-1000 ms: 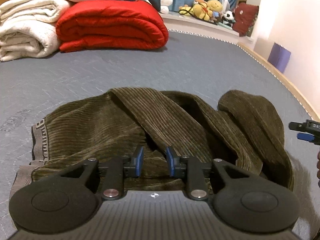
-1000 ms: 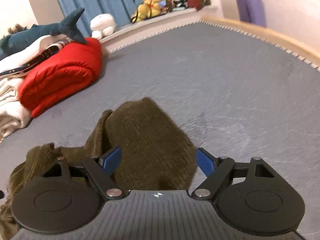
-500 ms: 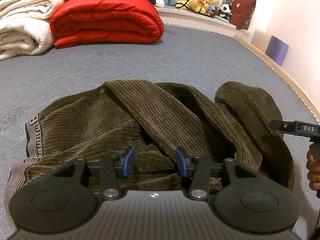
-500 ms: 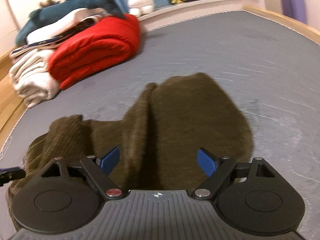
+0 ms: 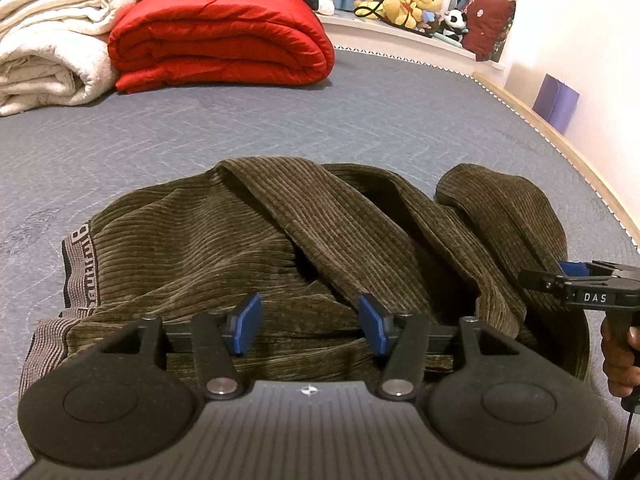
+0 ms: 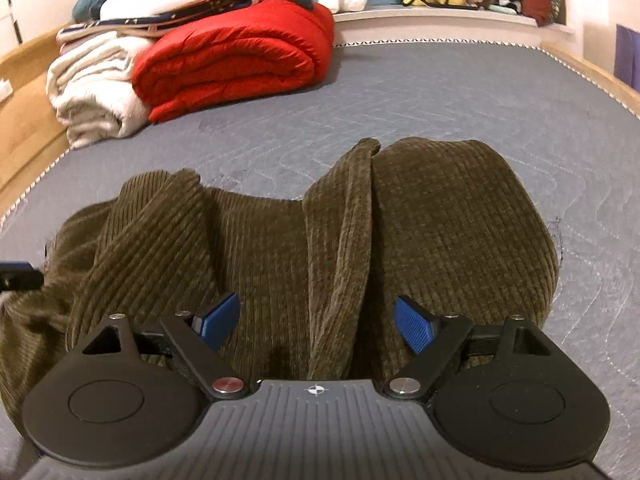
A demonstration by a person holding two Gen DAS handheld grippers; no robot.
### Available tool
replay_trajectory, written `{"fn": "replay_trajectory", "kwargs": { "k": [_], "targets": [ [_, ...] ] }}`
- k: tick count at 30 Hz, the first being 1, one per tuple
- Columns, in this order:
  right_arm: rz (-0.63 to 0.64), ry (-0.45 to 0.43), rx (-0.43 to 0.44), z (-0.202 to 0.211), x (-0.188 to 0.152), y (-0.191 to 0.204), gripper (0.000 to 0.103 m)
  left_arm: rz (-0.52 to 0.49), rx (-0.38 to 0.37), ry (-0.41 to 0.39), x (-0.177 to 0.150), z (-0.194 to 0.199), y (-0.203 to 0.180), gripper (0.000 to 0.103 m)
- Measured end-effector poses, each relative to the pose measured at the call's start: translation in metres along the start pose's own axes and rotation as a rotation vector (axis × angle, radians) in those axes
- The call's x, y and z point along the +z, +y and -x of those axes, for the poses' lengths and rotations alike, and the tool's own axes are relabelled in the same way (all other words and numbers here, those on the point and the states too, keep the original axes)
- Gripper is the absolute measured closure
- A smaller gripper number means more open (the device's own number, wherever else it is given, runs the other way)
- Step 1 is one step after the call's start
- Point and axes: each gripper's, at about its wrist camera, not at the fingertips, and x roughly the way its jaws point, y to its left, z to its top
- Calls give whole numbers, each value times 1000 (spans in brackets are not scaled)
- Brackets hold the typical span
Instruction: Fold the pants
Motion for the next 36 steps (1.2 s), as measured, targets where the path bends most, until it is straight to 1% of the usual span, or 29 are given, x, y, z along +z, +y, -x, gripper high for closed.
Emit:
{"fn": "replay_trajectory", "kwargs": {
  "k": [1,3,4,6,7,9,10,12,15,24,28,33,36],
  "targets": [
    [10,1,4,-1,0,2,20,0,1,1,0,0,0,42],
    [28,6,12,-1,0,4,33,-2,2,4,0,0,0,41],
    [37,8,12,0,-1,5,36,-4,1,6,0,0,0,41],
    [59,10,9,-1,-2,8,47,-8,-1,8,0,0,-2,41],
    [69,9,5,-1,-2,9,50,-10,-1,9,0,0,-3,41],
    [82,7,-1,-1,-2,10,61,-14,-2,10,1,-1,-5,41],
    [84,5,-4,-1,-2,10,64,-15,-2,11,1,-1,-5,41],
    [84,-1,-10,0,-1,9,76,-15,-1,12,1,-2,-5,41],
    [81,-10,-17,2,0,7,84,-14,0,13,1,-3,-5,41],
    [65,-43,-40,10,2,4,91,-19,0,13,1,-4,-5,41],
    [59,-60,-56,17,2,-1,92,-15,-1,13,2,-4,-6,41],
    [41,-90,-95,41,1,-14,94,-22,-9,10,3,-3,-14,41],
    [12,-101,-150,64,-2,-30,95,-26,-21,4,3,1,-18,41]
  ]
}}
